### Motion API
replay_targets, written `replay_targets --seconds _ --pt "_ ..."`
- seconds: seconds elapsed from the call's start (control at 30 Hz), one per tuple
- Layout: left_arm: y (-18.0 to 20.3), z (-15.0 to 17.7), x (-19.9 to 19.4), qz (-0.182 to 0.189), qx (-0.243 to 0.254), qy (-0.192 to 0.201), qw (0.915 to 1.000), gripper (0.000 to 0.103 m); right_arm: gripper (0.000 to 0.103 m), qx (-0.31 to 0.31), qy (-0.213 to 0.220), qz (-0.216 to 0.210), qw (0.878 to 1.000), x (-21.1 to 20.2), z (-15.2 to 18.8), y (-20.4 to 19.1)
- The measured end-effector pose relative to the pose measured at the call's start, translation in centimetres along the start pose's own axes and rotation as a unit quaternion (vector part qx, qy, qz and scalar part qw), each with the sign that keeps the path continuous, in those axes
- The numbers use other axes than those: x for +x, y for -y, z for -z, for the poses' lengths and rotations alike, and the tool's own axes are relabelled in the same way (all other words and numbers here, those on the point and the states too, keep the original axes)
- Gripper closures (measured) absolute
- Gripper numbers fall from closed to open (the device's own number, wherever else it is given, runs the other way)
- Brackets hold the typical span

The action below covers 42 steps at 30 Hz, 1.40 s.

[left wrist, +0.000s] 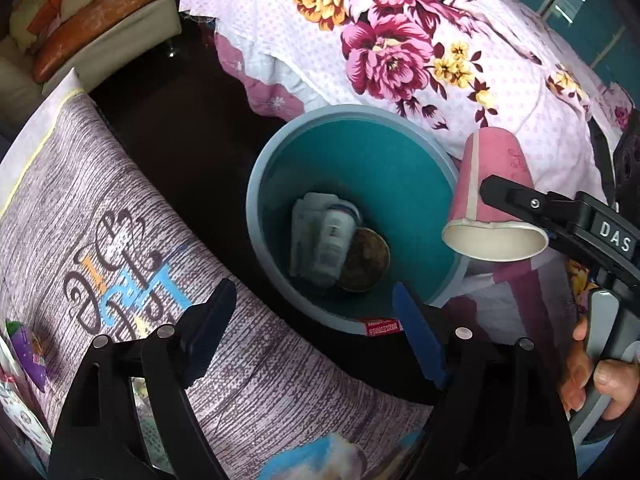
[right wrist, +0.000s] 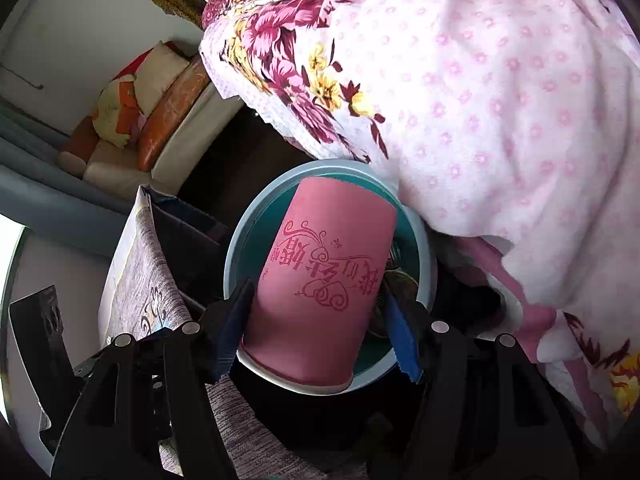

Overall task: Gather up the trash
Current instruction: 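Carry both cups over the teal bucket and open both tools to drop them, then return to the pile and grasp the orange snack wrapper with the left tool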

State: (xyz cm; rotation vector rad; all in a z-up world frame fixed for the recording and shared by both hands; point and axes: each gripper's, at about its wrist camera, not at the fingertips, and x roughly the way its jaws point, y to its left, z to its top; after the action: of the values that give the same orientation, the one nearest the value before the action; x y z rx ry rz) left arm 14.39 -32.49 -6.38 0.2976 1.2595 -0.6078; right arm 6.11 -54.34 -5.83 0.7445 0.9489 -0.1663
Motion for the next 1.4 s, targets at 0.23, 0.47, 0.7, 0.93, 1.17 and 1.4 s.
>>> replay_targets --seconds 0.23,0.47,0.7,0.93,1.17,1.4 --pt "-0.9 1.0 -0.8 0.005 -0.013 0.006 0.9999 0.015 0.042 -0.013 -0.007 0.004 1.0 0.4 0.1 -1.1" --pt "-1.8 1.7 -2.0 0.018 -0.027 0.014 0.9994 0.014 0.036 -0.019 -0.025 0.008 0.999 0.9 0.4 -2.5" --pt "-2.6 2.4 -3.4 0.03 -0.04 0.025 0.9984 0.013 0.028 -0.027 -0.032 0.015 0.999 0.7 1.0 -4.1" --pt "-3.9 3.4 -5.3 0.04 -0.052 0.043 0.9969 0.013 0.027 -0.034 -0.037 0.017 0.999 0.5 1.8 -5.9" --pt "-5.5 5.2 -7.7 0.046 -0.069 0.063 0.9946 0.013 0.026 -0.053 -0.043 0.015 0.998 0.1 3.0 -8.6" --pt "-7.9 7.6 -10.3 0.041 -0.086 0.08 0.9922 0.013 0.025 -0.082 -0.051 0.007 0.995 -0.4 4.8 -11.8"
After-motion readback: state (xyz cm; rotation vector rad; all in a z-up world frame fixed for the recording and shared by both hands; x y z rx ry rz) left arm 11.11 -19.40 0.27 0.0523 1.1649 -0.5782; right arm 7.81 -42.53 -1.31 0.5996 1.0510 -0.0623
